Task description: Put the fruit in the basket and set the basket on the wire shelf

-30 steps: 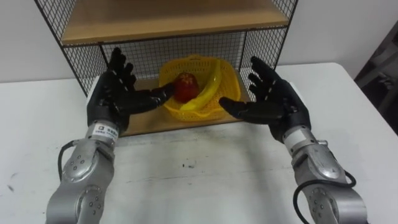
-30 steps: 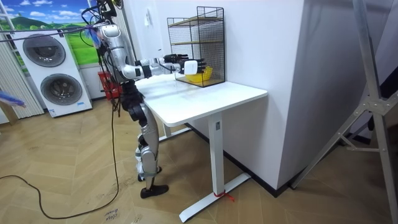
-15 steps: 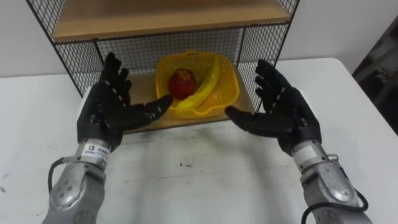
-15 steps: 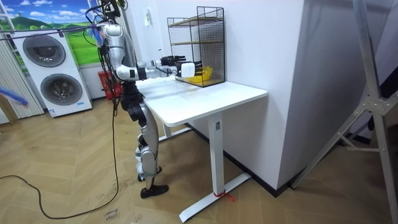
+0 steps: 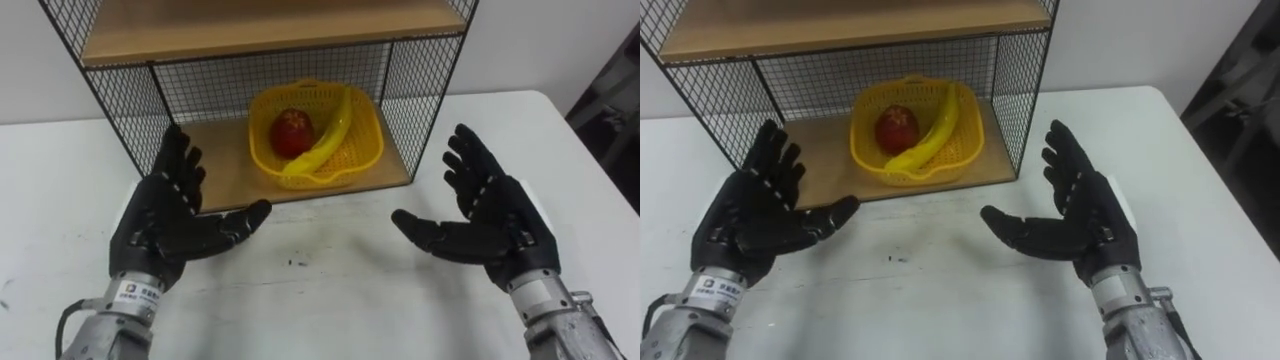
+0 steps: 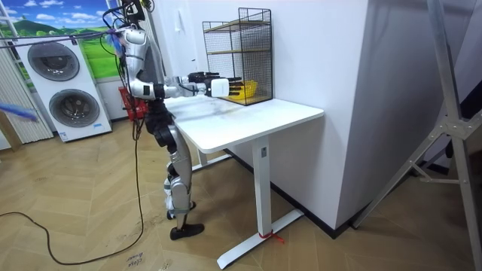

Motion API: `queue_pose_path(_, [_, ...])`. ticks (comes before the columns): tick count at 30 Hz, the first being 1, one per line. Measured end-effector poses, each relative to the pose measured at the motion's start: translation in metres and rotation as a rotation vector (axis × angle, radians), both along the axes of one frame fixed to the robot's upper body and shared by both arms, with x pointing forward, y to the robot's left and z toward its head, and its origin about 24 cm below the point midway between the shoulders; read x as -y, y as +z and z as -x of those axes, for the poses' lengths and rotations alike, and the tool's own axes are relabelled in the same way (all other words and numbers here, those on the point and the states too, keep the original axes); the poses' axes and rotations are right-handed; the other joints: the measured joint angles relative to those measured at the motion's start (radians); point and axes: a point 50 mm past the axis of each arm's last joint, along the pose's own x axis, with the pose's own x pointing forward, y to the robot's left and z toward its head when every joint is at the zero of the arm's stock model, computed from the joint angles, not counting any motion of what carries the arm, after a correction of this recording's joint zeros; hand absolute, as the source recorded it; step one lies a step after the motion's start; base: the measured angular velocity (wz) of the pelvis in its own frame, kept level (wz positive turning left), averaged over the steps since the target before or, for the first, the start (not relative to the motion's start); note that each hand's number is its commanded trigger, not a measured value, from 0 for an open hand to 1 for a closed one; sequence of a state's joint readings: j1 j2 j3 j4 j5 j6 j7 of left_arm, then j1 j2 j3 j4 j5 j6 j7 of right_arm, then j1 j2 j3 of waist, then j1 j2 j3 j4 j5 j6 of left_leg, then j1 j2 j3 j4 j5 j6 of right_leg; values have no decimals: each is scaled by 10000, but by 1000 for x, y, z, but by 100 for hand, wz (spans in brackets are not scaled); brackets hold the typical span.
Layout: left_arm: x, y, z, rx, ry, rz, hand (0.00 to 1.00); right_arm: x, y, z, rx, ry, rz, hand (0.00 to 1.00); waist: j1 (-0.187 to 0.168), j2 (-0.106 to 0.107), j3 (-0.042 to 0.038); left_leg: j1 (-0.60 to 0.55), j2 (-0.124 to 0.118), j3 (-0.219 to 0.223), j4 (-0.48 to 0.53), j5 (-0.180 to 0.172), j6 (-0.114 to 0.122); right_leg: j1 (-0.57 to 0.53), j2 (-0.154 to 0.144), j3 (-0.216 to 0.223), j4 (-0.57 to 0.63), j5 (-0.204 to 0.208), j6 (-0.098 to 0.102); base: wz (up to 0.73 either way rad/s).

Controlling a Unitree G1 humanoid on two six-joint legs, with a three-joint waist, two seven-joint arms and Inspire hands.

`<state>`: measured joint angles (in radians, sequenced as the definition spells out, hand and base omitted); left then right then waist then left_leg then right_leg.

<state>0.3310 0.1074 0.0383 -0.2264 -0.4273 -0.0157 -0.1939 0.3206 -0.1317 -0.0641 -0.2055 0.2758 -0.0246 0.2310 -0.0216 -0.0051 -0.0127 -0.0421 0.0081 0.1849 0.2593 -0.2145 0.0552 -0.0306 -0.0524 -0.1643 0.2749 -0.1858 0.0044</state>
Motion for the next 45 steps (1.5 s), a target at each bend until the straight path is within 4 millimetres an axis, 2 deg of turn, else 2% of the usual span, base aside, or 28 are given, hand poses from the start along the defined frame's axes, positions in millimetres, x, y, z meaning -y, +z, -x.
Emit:
queue_pose_path(9, [-3, -14, 22, -647, -38, 162, 0, 1, -2, 6, -81, -184, -49, 0, -14, -19, 29, -165, 10, 9, 84, -2, 2, -183, 6, -13, 53, -1, -4, -1])
queue_pose_path(16, [-11, -12, 24, -526, 327, 149, 0, 12, -2, 11, -96, -1260, 140, 0, 34, -45, 68, -249, 9, 23, 50, 1, 1, -287, 24, -20, -21, 6, -14, 0])
queue_pose_path(22, [-32, -2, 25, -148, 1107, -229, 0, 46, 19, 14, 708, -3525, 814, 0, 61, -26, 63, -368, 1, 19, 63, 4, 0, -399, 34, -39, -47, 6, -13, 0])
queue_pose_path(24, [-40, 2, 26, 41, 1428, -285, 0, 62, 34, 13, 1394, -4545, 1138, 0, 49, 14, 87, -373, 4, 17, 39, 4, -1, -411, 36, -51, -63, 6, -13, 0])
queue_pose_path(28, [-54, 6, 29, 22, 1985, -628, 0, 90, 50, 20, 2170, -6365, 1377, 0, -9, 52, 111, -322, 10, -65, -53, 13, -17, -233, 25, -173, -189, 16, -26, 8])
queue_pose_path(30, [-75, 12, 36, 7, 2816, -1208, 0, 115, 60, 34, 2515, -8194, 1648, 0, 15, 110, 114, -233, 3, -118, -94, 26, -36, -101, 33, -272, -205, 14, -26, 12])
queue_pose_path(31, [-81, 13, 39, -1, 3171, -1333, 0, 121, 63, 38, 2611, -8698, 1653, 0, 21, 133, 109, -216, 5, -118, -96, 25, -36, -81, 31, -281, -205, 12, -26, 3])
queue_pose_path(34, [-119, 27, 58, 175, 5525, -1849, 0, 144, 73, 58, 3011, -11001, 1560, 0, 36, 189, 48, -164, -17, -177, -122, 35, -54, -32, 7, -283, -198, -29, -48, 1])
queue_pose_path(35, [-136, 36, 68, 393, 6667, -2203, 0, 152, 77, 67, 3182, -11860, 1654, 0, 65, 155, 34, -142, -32, -202, -157, 51, -72, -22, -1, -292, -195, -53, -50, 0])
queue_pose_path(37, [-156, 49, 85, 778, 8395, -2628, 0, 162, 82, 84, 3479, -13096, 1879, 0, 178, 184, 23, -99, -45, -223, -189, 71, -79, 26, 0, -311, -265, -55, -50, 0])
queue_pose_path(39, [-176, 64, 108, 1284, 10504, -2857, 0, 173, 87, 106, 3609, -14529, 2116, 0, 388, 160, 46, -14, -55, -244, -213, 85, -82, 40, -10, -321, -335, -76, -37, 0])
queue_pose_path(43, [-195, 77, 138, 1577, 12916, -2803, 0, 184, 93, 129, 3865, -16194, 2102, 0, 553, 220, -1, -2, -148, -407, -206, 82, -76, 33, -180, -507, -134, -271, -10, 12])
queue_pose_path(45, [-207, 86, 160, 1925, 14463, -2443, 0, 194, 102, 145, 4234, -17295, 1792, 0, 596, 241, -12, 4, -208, -539, -236, 130, -47, 62, -215, -587, -131, -290, 14, 22])
